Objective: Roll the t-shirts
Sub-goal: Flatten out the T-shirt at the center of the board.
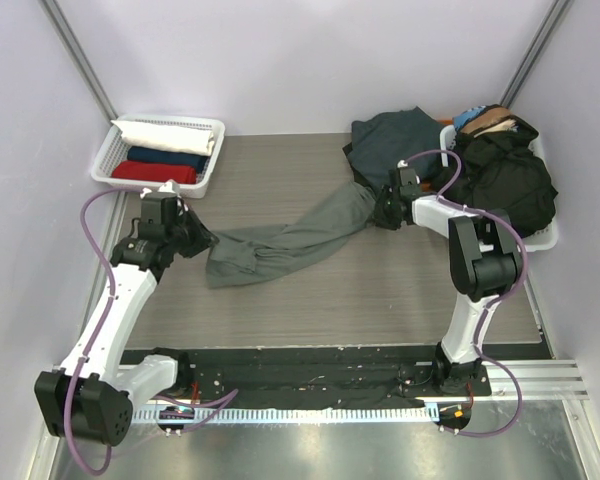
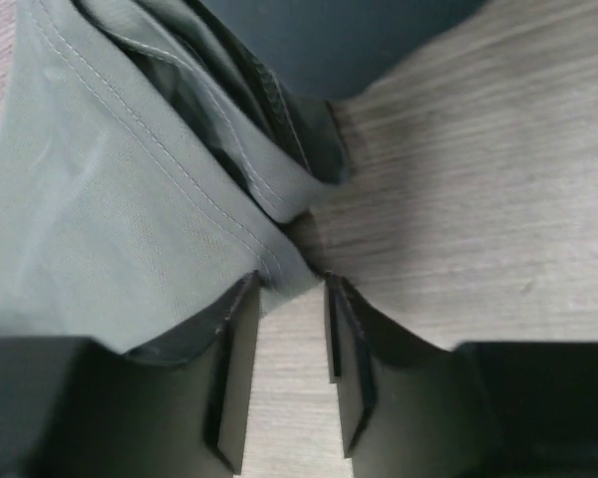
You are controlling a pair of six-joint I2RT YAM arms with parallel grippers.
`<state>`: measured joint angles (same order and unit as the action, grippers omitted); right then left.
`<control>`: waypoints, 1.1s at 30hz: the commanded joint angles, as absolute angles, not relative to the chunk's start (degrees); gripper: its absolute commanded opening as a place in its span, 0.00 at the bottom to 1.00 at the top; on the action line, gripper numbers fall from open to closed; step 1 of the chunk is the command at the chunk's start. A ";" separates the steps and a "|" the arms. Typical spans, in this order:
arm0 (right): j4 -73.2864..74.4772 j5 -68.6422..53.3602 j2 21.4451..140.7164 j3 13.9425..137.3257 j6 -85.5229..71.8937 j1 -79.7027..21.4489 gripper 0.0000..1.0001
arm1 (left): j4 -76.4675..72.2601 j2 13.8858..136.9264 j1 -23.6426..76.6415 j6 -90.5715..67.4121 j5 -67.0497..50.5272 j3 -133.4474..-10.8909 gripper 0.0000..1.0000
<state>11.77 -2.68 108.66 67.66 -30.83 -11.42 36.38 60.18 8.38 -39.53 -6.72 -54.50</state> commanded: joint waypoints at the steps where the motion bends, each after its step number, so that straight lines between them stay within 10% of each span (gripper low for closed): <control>1: 6.34 -1.85 108.02 67.60 -32.95 -12.22 0.35 | 35.77 58.18 7.65 -37.88 -7.21 -54.93 0.00; 5: 2.63 -1.14 105.82 65.83 -33.93 -12.30 0.01 | 36.21 57.92 7.56 -37.62 -7.21 -54.67 0.00; 21: 17.48 1.68 62.07 41.59 -31.38 -12.39 0.01 | 44.03 47.03 7.38 -35.68 -3.25 -51.42 0.00; 33: 38.23 -0.27 43.06 47.19 -31.20 -12.39 0.01 | 49.66 43.24 7.47 -34.28 -6.68 -50.89 0.00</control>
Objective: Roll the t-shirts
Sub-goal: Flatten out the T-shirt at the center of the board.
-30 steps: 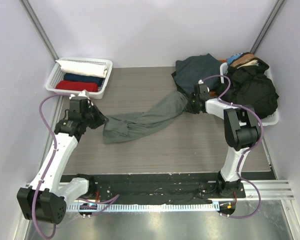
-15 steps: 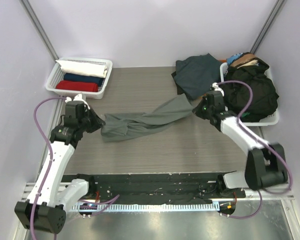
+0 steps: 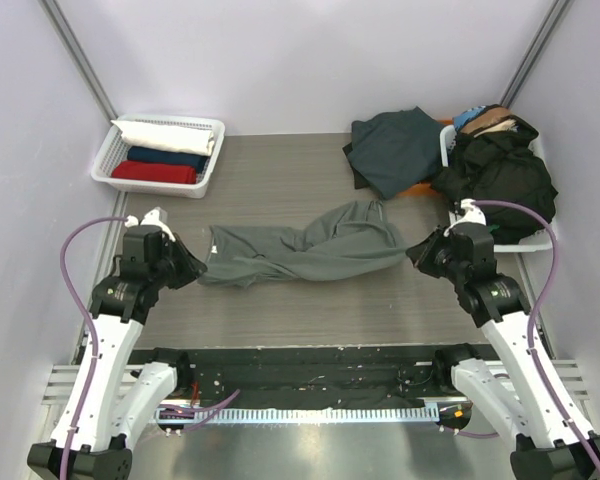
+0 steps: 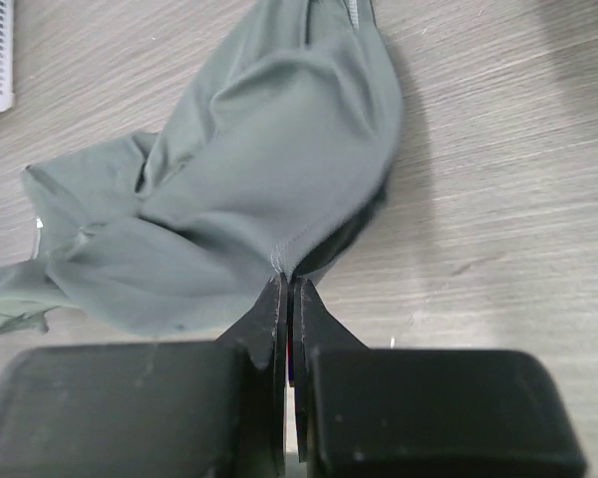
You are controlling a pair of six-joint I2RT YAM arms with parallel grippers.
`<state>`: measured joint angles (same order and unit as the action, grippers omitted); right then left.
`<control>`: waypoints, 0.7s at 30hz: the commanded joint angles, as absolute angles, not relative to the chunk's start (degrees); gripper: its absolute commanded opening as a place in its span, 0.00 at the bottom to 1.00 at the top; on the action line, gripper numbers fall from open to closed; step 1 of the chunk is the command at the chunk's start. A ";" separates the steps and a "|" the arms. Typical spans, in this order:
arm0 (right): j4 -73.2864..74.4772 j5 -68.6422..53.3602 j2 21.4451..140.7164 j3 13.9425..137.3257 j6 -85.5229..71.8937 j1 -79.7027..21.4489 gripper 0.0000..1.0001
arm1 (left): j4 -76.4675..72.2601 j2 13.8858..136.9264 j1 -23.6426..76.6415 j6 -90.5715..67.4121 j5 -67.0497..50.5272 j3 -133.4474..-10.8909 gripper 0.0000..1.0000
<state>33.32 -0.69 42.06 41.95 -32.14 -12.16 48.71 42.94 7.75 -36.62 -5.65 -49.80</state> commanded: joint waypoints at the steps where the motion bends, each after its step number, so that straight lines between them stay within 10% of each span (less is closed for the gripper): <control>1: 37.88 -0.26 46.37 48.07 -31.11 -12.39 0.01 | 49.31 45.85 7.38 -34.10 -7.03 -51.06 0.00; 19: 23.12 3.95 93.32 71.01 -30.76 -10.73 0.01 | 41.66 68.29 6.68 -29.36 -3.96 -60.03 0.00; 21: 22.76 3.78 97.27 73.90 -29.98 -10.37 0.15 | 41.57 69.43 6.68 -28.66 -4.48 -60.55 0.00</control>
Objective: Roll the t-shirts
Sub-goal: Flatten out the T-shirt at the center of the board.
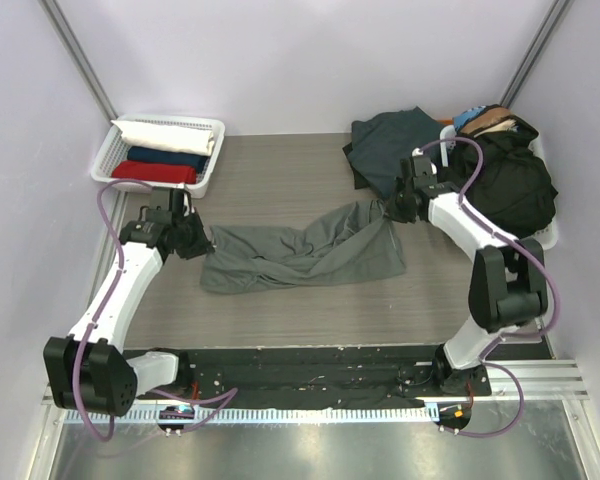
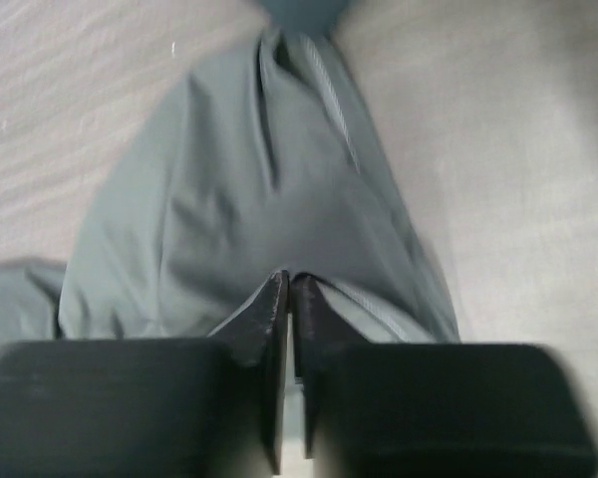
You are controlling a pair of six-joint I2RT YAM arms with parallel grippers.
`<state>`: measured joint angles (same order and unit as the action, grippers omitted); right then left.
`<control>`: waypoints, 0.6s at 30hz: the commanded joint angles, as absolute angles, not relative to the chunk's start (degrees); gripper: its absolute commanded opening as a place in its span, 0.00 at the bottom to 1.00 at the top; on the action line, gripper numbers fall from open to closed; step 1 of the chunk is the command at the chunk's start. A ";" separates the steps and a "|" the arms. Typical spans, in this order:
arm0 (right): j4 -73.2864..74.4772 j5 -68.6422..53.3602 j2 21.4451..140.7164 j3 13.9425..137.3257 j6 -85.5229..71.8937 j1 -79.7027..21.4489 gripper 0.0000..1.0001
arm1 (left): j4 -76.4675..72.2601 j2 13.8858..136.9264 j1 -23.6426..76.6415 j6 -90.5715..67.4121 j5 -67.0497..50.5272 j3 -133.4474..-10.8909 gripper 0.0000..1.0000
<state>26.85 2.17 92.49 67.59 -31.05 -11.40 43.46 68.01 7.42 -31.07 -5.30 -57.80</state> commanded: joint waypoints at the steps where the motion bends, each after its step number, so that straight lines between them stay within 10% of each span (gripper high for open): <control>1: 22.76 1.08 98.25 74.87 -29.27 -10.28 0.42 | 41.66 69.78 6.68 -28.48 -4.92 -60.64 0.00; 2: 22.76 0.79 98.78 75.67 -28.31 -10.20 0.65 | 41.75 70.05 6.51 -28.30 -5.27 -60.73 0.00; 4: 21.89 0.79 97.13 73.23 -27.78 -10.28 0.67 | 41.84 70.40 6.24 -28.30 -5.71 -60.56 0.00; 11: 18.72 1.59 85.18 60.22 -24.52 -10.11 0.36 | 41.05 70.40 5.36 -28.39 -7.20 -59.85 0.00; 18: 18.63 1.32 81.30 50.37 -23.90 -10.20 0.37 | 41.13 71.10 4.83 -28.56 -8.00 -59.59 0.00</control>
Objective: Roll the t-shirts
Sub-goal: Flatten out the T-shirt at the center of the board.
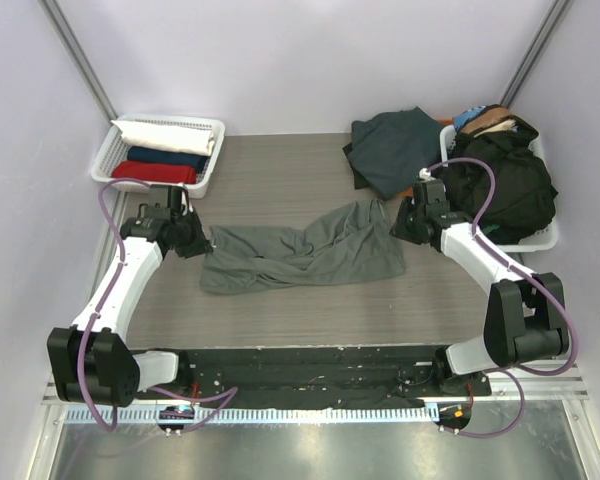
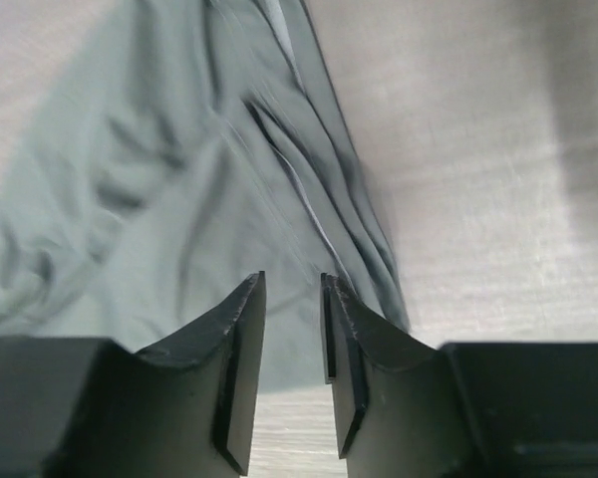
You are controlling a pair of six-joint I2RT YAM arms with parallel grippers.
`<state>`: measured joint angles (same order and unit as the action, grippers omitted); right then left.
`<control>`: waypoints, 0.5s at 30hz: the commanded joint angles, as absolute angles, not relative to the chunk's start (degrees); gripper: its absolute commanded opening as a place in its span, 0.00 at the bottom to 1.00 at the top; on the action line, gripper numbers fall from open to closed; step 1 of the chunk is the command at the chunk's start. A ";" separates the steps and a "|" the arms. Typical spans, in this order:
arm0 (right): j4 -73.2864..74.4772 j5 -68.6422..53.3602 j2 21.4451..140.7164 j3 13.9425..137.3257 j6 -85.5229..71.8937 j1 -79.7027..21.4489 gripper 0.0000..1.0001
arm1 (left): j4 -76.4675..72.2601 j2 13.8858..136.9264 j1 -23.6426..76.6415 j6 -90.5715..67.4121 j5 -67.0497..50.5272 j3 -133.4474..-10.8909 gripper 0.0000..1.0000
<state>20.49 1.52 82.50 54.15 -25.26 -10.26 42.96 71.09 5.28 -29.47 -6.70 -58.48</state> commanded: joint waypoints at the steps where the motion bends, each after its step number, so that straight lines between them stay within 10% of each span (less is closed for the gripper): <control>1: 18.37 0.71 81.21 49.84 -23.91 -10.20 0.39 | 41.05 70.93 4.75 -28.65 -7.91 -59.59 0.00; 15: 17.75 -0.26 85.87 50.18 -23.91 -10.99 0.45 | 40.78 70.84 4.75 -28.83 -8.35 -59.15 0.00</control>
<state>19.59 -0.89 85.27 48.40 -24.34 -10.52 42.87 71.18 5.17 -29.50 -7.18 -58.46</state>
